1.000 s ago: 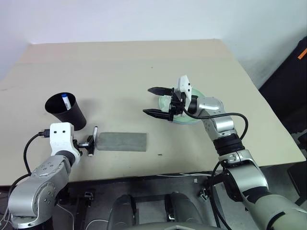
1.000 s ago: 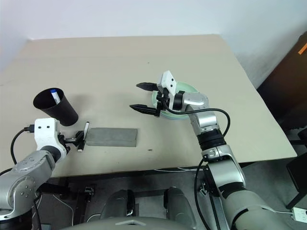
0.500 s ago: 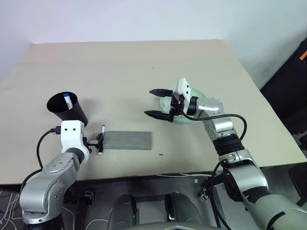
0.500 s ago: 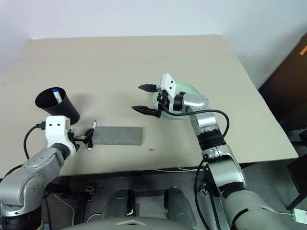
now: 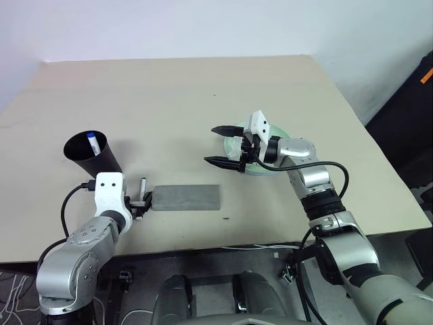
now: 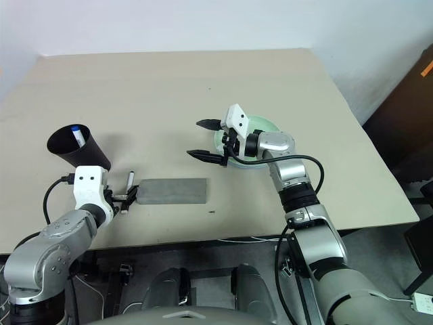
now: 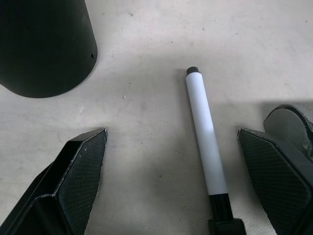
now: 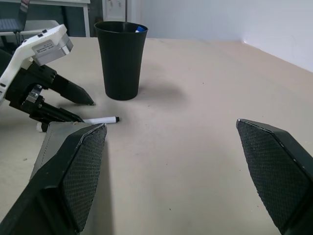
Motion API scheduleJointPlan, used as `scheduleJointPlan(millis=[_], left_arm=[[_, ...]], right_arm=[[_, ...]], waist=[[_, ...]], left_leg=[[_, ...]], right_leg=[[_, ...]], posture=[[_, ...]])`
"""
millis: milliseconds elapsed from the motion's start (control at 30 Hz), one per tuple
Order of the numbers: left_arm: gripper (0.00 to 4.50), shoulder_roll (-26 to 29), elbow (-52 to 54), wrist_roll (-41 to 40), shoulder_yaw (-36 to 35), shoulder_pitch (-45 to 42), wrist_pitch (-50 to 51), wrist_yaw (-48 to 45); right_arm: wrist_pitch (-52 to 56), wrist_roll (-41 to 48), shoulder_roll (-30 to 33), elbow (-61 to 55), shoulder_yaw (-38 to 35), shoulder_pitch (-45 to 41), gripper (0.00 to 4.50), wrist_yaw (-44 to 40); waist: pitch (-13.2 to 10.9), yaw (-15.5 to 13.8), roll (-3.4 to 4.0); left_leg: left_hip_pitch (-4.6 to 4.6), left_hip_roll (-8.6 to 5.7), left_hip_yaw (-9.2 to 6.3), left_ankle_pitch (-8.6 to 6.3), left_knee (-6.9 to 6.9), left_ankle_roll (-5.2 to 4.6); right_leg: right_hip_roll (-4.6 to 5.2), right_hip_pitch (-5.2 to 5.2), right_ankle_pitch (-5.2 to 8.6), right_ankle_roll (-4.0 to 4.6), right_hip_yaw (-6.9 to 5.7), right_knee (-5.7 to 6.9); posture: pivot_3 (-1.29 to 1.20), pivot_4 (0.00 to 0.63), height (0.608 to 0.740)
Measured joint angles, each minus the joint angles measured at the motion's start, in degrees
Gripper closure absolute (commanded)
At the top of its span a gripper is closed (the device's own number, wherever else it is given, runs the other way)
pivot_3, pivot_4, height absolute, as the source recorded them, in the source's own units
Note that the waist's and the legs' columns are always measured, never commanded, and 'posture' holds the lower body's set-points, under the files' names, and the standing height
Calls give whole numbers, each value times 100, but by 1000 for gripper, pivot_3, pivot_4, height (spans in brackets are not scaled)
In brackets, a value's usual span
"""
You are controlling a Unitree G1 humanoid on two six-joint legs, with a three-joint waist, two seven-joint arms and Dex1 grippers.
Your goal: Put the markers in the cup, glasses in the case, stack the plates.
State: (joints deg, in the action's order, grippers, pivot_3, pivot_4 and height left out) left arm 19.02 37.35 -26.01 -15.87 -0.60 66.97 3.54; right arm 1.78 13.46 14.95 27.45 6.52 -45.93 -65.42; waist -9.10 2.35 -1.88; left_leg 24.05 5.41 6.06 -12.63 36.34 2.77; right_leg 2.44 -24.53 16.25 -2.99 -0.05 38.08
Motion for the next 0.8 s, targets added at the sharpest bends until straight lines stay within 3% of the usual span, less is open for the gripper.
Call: scheduleJointPlan(millis=[367,633,800], left_arm=[[4387,-203,273,149,-336,-174,739,72],[4484,-203,356,301,-278,-169,801,-23],[4484,-84,278,461,-68,-12,130,-298]], right_arm=[[-49,-72,0,91,0,0,0,36],[59,183,2,19,-43,8,0,-169],[430,643,26,-467,-126,126,0,-444]], waist=[[0,3,0],[0,3,0],[0,0,-1]], left_leg=[[0,0,-1,0,0,0],[0,0,-2,0,0,0],[1,1,-4,0,-1,0]], right_leg=[[-2,1,0,-2,0,0],[-2,1,0,-1,0,0],[0,0,0,-1,-1,0]], posture=[[0,150,726],[0,150,726],[0,150,726]])
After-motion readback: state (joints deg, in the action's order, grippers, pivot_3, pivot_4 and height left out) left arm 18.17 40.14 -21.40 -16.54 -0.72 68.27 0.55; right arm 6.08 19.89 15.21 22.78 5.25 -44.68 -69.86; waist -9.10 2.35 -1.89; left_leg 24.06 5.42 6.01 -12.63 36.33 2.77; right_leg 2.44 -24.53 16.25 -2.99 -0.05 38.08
